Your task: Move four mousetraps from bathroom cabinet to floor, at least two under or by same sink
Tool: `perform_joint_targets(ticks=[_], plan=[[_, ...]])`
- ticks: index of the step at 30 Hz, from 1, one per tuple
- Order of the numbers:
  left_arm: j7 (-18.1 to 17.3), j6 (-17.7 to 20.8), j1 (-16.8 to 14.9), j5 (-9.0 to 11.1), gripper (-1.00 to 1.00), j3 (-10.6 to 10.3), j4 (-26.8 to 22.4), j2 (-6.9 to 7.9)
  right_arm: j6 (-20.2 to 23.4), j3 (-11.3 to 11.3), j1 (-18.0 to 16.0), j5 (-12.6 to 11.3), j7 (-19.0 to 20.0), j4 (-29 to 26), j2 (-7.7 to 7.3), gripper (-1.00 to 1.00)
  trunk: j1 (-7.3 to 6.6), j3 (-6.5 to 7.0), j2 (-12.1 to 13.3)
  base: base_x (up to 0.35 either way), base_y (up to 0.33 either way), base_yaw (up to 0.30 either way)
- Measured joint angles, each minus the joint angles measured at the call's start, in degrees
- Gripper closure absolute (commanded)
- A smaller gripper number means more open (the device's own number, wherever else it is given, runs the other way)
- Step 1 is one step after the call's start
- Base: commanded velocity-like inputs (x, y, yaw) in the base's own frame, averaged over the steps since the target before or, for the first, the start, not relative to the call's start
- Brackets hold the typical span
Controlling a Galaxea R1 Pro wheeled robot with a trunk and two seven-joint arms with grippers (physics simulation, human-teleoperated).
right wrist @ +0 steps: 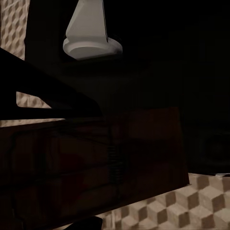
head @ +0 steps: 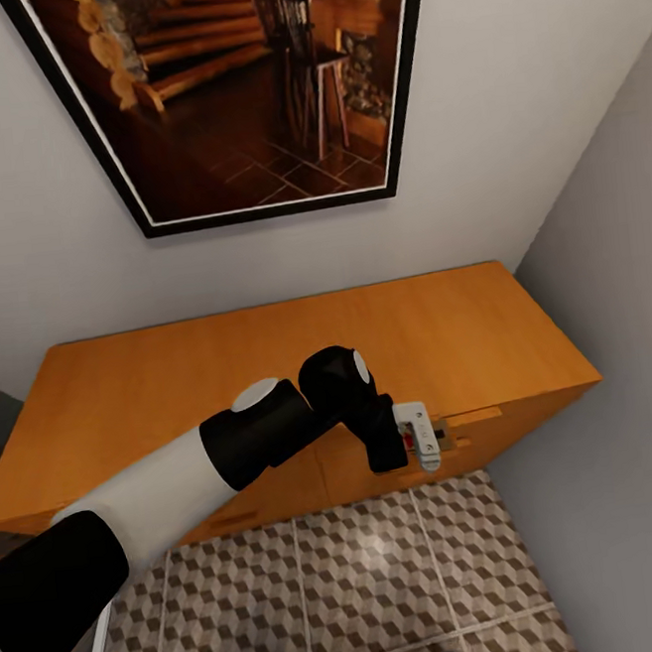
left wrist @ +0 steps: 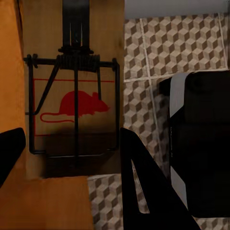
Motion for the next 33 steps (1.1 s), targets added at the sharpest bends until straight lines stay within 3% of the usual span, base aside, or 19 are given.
perform_joint_targets(ticks=[22, 29, 31, 33], plan=[[0.15, -0.09, 0.92, -0.02, 1.0, -0.07, 1.81, 1.41, -0.05, 0.02, 0.0, 0.22, -0.03, 0.04, -0.02, 1.0, 0.0, 0.0, 0.0, -0.333, -0.013, 0.0], [0.78, -0.19, 5.59, -0.18, 1.0, -1.44, 7.12, 1.4, -0.37, 0.0, 0.0, 0.22, -0.16, 0.04, -0.02, 1.0, -0.02, -0.01, -0.01, -0.064, 0.0, 0.0], [3.14, -0.27, 8.32, -0.19, 1.0, -3.21, 9.58, 1.31, -0.85, 0.0, 0.0, 0.22, -0.22, 0.02, -0.01, 1.0, -0.03, -0.01, 0.0, -0.009, 0.0, 0.0], [7.94, -0.83, 11.42, -0.02, 1.0, -4.83, 11.62, 1.26, -1.79, 0.0, 0.0, 0.22, -0.25, 0.01, -0.04, 1.0, -0.03, -0.01, 0.0, -0.003, 0.0, 0.0]])
